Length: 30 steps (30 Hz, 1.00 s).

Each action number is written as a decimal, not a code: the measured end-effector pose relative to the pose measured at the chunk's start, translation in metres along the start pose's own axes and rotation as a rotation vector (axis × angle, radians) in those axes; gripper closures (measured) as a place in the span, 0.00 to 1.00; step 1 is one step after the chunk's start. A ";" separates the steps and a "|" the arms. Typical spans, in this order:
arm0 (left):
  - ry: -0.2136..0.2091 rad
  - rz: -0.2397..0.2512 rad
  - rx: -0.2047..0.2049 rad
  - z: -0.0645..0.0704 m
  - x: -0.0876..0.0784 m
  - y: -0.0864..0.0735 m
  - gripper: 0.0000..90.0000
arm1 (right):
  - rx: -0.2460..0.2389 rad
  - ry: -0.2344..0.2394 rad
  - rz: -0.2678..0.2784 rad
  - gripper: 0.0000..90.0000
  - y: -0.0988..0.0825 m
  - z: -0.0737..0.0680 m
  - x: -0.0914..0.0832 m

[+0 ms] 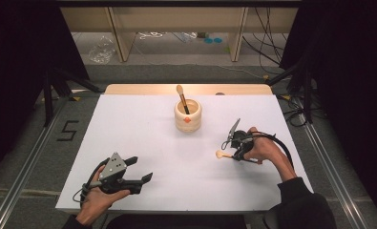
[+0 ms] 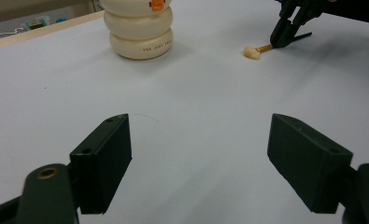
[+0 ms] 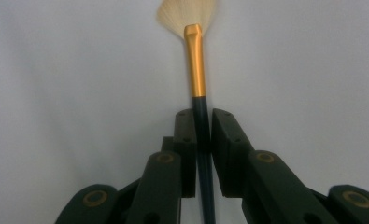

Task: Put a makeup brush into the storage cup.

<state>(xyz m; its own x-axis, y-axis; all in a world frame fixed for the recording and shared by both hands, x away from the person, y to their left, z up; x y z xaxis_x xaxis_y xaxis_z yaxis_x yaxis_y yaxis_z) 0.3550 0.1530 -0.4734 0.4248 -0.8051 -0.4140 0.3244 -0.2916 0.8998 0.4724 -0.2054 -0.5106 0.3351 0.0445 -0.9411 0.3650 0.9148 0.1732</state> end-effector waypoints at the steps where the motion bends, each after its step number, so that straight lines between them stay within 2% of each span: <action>1: 0.002 -0.001 -0.004 0.000 0.000 0.000 0.24 | 0.001 -0.006 -0.004 0.90 0.001 0.000 0.000; 4: -0.001 0.000 -0.005 0.001 0.000 0.000 0.24 | 0.013 0.006 -0.028 0.90 0.002 0.000 0.000; 13: 0.001 -0.001 -0.005 0.000 0.000 0.000 0.24 | 0.003 0.016 -0.069 0.92 0.005 0.001 0.001; 15: 0.002 -0.002 -0.002 0.000 0.000 0.000 0.24 | 0.025 0.017 -0.083 0.92 0.006 -0.001 0.000; 18: 0.001 -0.001 -0.005 0.000 0.000 0.000 0.24 | 0.006 0.012 -0.085 0.92 0.006 0.001 0.001; 19: 0.001 -0.001 -0.005 0.000 0.000 0.000 0.24 | -0.019 0.001 -0.084 0.92 0.006 0.003 0.002; 20: 0.001 -0.001 -0.005 0.000 0.000 0.000 0.24 | -0.024 -0.003 -0.088 0.92 0.006 0.004 0.002; 22: 0.001 0.000 -0.005 0.000 0.000 0.000 0.24 | -0.015 0.003 -0.092 0.92 0.006 0.003 0.002; 27: 0.000 -0.003 0.013 -0.001 -0.001 0.000 0.24 | -0.029 0.000 -0.101 0.92 0.006 0.002 0.001; 28: 0.002 0.002 -0.003 0.000 -0.001 0.000 0.24 | -0.029 -0.001 -0.098 0.92 0.007 0.002 0.001; 30: -0.002 0.008 -0.008 0.000 0.000 0.000 0.24 | -0.027 -0.008 -0.085 0.92 0.007 0.003 0.001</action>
<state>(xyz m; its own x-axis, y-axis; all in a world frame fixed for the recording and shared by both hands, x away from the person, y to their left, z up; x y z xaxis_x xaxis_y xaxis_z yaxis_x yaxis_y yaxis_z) 0.3549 0.1533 -0.4732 0.4257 -0.8086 -0.4062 0.3278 -0.2806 0.9021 0.4783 -0.2003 -0.5093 0.3108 -0.0364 -0.9498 0.3685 0.9257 0.0851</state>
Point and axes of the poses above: each handheld gripper's, and its own axes: x roughly forward along the jaws, y roughly out of its top, z roughly to its right, the point moved 6 cm from there along x, roughly forward along the jaws, and after that the axes turned 15 degrees about -y, right-handed, at the moved point
